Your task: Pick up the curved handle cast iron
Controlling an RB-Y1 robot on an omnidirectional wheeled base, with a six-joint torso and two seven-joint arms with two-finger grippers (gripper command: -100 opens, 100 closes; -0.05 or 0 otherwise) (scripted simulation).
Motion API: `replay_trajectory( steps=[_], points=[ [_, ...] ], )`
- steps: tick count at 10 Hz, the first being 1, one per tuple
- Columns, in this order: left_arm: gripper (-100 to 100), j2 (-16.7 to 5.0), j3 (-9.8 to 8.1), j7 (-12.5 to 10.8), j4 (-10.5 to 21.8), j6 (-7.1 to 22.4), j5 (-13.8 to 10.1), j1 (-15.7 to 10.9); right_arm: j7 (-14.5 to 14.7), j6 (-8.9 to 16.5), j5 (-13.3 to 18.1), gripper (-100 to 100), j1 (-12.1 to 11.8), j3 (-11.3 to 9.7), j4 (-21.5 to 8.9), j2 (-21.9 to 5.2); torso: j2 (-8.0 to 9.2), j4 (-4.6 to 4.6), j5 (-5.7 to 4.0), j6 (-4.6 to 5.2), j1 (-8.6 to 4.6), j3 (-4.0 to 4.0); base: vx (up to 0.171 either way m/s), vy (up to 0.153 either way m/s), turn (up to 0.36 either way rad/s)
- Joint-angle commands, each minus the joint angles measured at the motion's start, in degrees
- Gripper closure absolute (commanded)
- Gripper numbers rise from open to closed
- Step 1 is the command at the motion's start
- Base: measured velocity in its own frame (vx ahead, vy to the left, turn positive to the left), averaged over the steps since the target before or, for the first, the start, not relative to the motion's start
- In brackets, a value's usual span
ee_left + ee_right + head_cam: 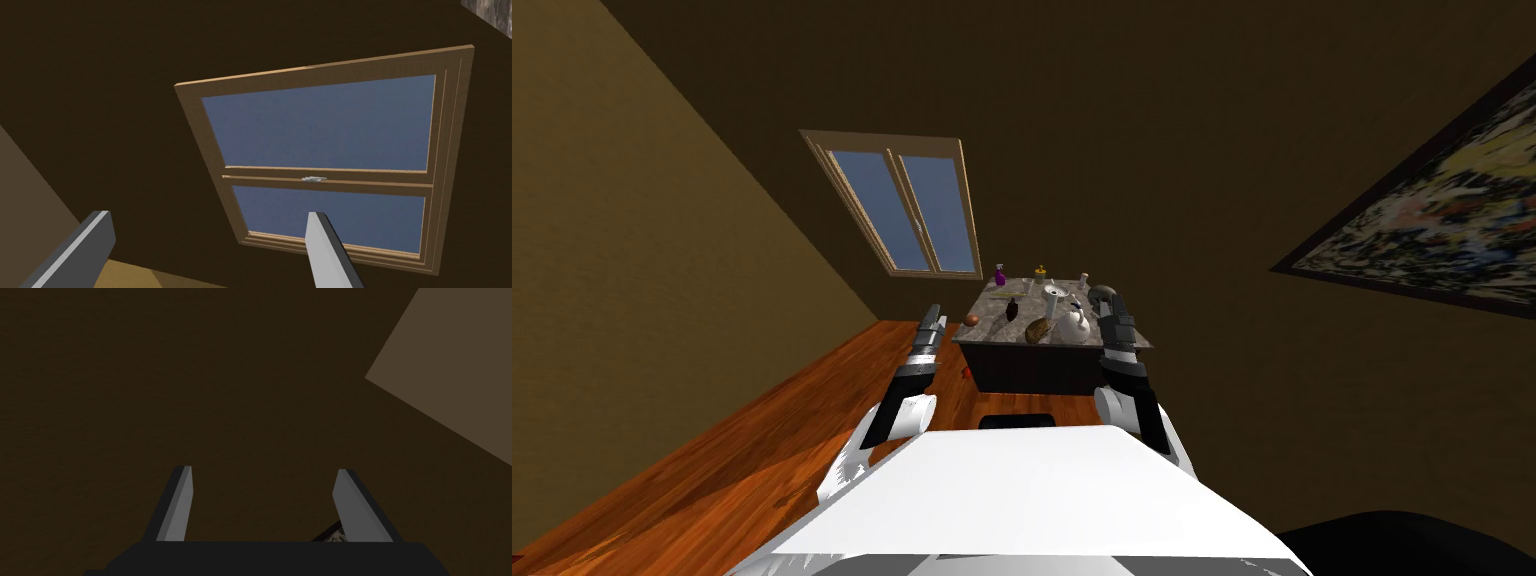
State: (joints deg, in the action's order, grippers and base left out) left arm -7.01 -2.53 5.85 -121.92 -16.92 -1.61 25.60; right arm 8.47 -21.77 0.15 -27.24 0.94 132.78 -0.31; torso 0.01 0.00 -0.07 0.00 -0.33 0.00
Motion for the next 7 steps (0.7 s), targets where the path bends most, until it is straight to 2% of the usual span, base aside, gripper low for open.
replay_trajectory(
  steps=[1,4,7],
  points=[
    [-100,-0.82,-0.18,0.58,1.28,1.99,0.47,-0.8,0.0,0.0,0.0,0,0.0,0.0,0.0,0.0,0.0,0.0,0.0,0.0,0.0,0.0,-0.007,-0.101,0.05],
    [-100,-1.78,-0.84,1.66,5.33,7.17,1.53,-3.88,0.0,0.0,0.0,0,0.0,0.0,0.0,0.0,-0.06,-0.01,-0.02,0.0,-0.06,-0.03,0.006,-0.111,0.048],
    [-100,-1.87,-0.89,2.21,7.46,10.54,2.17,-5.3,0.0,0.0,0.0,0,0.0,0.0,0.0,0.0,-0.09,-0.02,-0.01,0.0,-0.01,-0.05,0.014,-0.089,0.001]
  ],
)
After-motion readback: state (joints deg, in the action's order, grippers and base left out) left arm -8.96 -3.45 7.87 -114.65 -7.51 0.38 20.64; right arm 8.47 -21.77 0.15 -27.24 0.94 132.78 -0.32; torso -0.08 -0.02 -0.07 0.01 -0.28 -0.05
